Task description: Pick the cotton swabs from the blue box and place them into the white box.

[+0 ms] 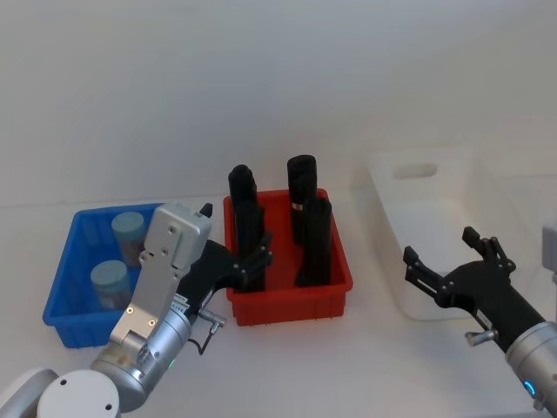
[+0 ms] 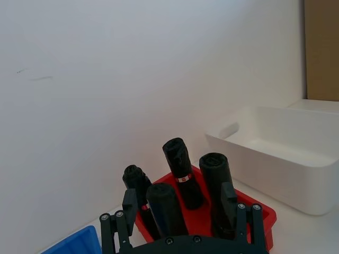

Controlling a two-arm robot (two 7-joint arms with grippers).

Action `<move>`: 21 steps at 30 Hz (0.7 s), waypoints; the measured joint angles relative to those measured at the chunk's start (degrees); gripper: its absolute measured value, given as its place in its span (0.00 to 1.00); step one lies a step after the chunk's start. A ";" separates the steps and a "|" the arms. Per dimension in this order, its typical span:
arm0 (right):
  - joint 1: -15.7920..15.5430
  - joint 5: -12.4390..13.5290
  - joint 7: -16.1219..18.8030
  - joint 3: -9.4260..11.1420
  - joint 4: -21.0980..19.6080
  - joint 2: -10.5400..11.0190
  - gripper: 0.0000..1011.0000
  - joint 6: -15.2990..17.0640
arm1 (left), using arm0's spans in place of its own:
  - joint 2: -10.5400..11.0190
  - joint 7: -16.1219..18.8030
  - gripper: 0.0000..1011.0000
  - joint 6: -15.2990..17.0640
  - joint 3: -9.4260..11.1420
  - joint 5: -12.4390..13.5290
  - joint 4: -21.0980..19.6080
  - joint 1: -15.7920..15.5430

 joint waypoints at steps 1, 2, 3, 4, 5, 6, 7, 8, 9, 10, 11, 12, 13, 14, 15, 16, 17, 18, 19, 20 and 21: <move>0.00 0.00 0.00 0.00 0.00 0.00 0.99 0.00 | 0.00 0.00 0.99 0.00 0.00 0.00 0.00 0.00; 0.00 0.00 0.00 0.00 0.00 0.00 0.99 0.00 | 0.00 0.00 0.99 0.00 0.00 0.00 0.00 0.00; 0.00 0.00 0.00 0.00 0.00 0.00 0.99 0.00 | 0.00 0.00 0.99 0.00 0.00 0.00 0.00 0.00; 0.00 0.00 0.00 0.00 0.00 0.00 0.99 0.00 | 0.00 0.00 0.99 0.00 0.00 0.00 0.00 0.00; 0.00 0.00 0.00 0.00 0.00 0.00 0.99 0.00 | 0.00 0.00 0.99 0.00 0.00 0.00 0.00 0.00; 0.00 0.00 0.00 0.00 0.00 0.00 0.99 0.00 | 0.00 0.00 0.99 0.00 0.00 0.00 0.00 0.00; 0.00 0.00 0.00 0.00 0.00 0.00 0.99 0.00 | 0.00 0.00 0.99 0.00 0.00 0.00 0.00 0.00; 0.00 0.00 0.00 0.00 0.00 0.00 0.99 0.00 | 0.00 0.00 0.99 0.00 0.00 0.00 0.00 0.00; 0.00 0.00 0.00 0.00 0.00 0.00 0.99 0.00 | 0.00 0.00 0.99 0.00 0.00 0.00 0.00 0.00; 0.00 0.00 0.00 0.00 0.00 0.00 0.99 0.00 | 0.00 0.00 0.99 0.00 0.00 0.00 0.00 0.00; 0.00 0.00 0.00 0.00 0.00 0.00 0.99 0.00 | 0.00 0.00 0.99 0.00 0.00 0.00 0.00 0.00; 0.00 0.00 0.00 0.00 0.00 0.00 0.99 0.00 | 0.00 0.00 0.99 0.00 0.00 0.00 0.00 0.00; 0.00 0.00 0.00 0.00 0.00 0.00 0.99 0.00 | 0.00 0.00 0.99 0.00 0.00 0.00 0.00 0.00; 0.00 0.00 0.00 0.00 0.00 0.00 0.99 0.00 | 0.00 0.00 0.99 0.00 0.00 0.00 0.00 0.00; 0.00 0.00 0.00 0.00 0.00 0.00 0.99 0.00 | 0.00 0.00 0.99 0.00 0.00 0.00 0.00 0.00; 0.00 0.00 0.00 0.00 0.00 0.00 0.99 0.00 | 0.00 0.00 0.99 0.00 0.00 0.00 0.00 0.00; 0.00 0.00 0.00 0.00 0.00 0.00 0.99 0.00 | 0.00 0.00 0.99 0.00 0.00 0.00 0.00 0.00; 0.00 0.00 0.00 0.00 0.00 0.00 0.99 0.00 | 0.00 0.00 0.99 0.00 0.00 0.00 0.00 0.00; 0.00 0.00 0.00 0.00 0.00 0.00 0.99 0.00 | 0.00 0.00 0.99 0.00 0.00 0.00 0.00 0.00; 0.00 0.00 0.00 0.00 0.00 0.00 0.99 0.00 | 0.00 0.00 0.99 0.00 0.00 0.00 0.00 0.00; 0.00 0.00 0.00 0.00 0.00 0.00 0.99 0.00 | 0.00 0.00 0.99 0.00 0.00 0.00 0.00 0.00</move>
